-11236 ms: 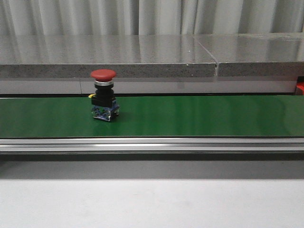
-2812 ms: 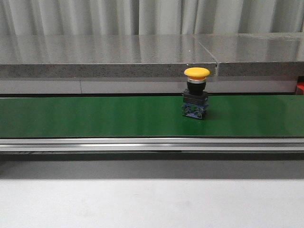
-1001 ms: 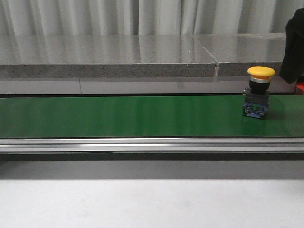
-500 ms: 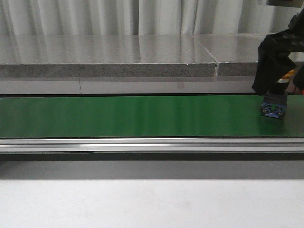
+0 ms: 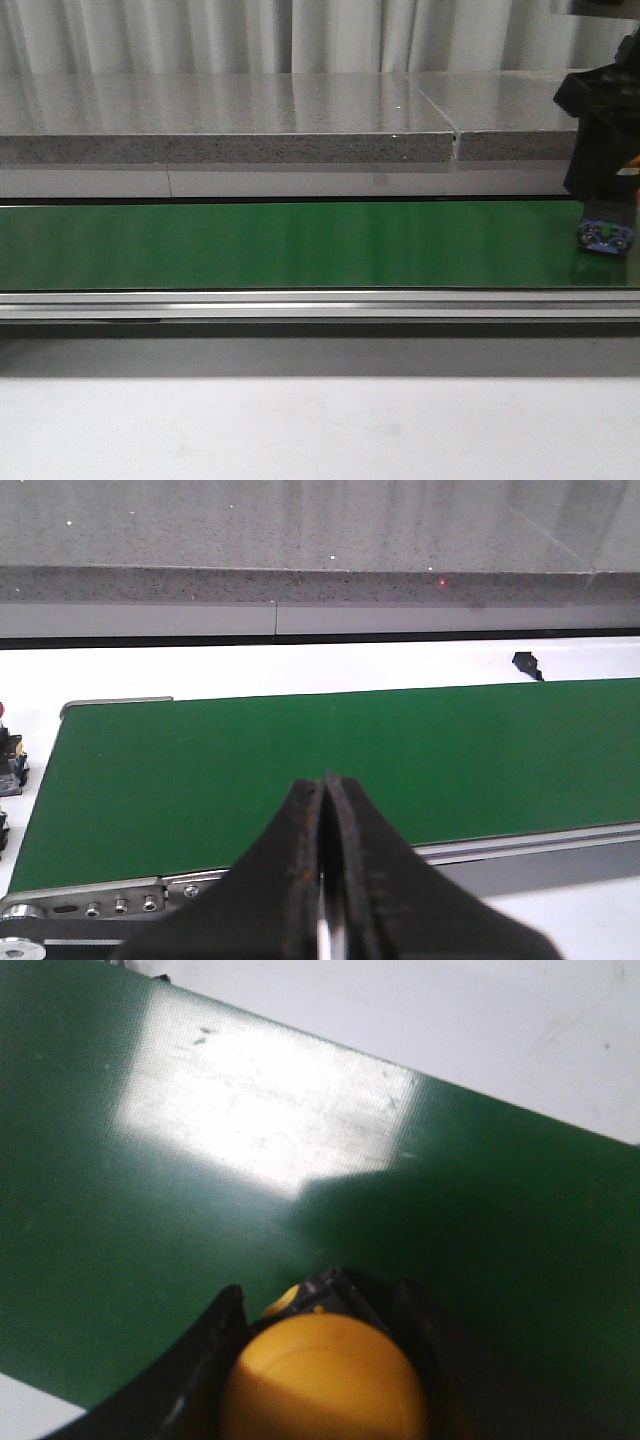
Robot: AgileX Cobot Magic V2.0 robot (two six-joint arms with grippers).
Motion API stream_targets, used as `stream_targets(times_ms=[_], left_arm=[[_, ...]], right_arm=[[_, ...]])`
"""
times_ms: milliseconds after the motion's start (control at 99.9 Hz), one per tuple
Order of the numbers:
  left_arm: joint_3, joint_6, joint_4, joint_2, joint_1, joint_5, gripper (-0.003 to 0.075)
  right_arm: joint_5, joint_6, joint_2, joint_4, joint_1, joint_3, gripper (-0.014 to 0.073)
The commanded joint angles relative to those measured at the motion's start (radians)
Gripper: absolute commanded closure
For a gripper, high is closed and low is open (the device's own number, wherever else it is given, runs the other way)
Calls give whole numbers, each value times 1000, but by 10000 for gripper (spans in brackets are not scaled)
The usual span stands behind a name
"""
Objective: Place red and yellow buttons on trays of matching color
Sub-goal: 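Grasp the yellow button off the belt with the right gripper, then carry the yellow button into the yellow tray and release it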
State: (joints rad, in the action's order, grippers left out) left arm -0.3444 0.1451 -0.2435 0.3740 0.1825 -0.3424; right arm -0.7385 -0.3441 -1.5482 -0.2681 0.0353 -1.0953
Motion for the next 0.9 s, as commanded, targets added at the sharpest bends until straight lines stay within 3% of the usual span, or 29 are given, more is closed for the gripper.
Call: stream_targets(times_ms=[0,230,540,720,890], left_arm=[[-25,0,-9,5,9,75,739],[-25,0,-9,5,9,75,739],[-25,0,-9,5,9,75,739],[-25,0,-9,5,9,75,739],[-25,0,-9,5,9,75,739]], right_arm=[[-17,11,90,-13,-37,-43,468],[-117,72,214,3,-256,-69,468],[-14,142,221,3,-588,-25,468],[71,165,165,1,-686,7,468],[101,165,54,1,-696,7,468]])
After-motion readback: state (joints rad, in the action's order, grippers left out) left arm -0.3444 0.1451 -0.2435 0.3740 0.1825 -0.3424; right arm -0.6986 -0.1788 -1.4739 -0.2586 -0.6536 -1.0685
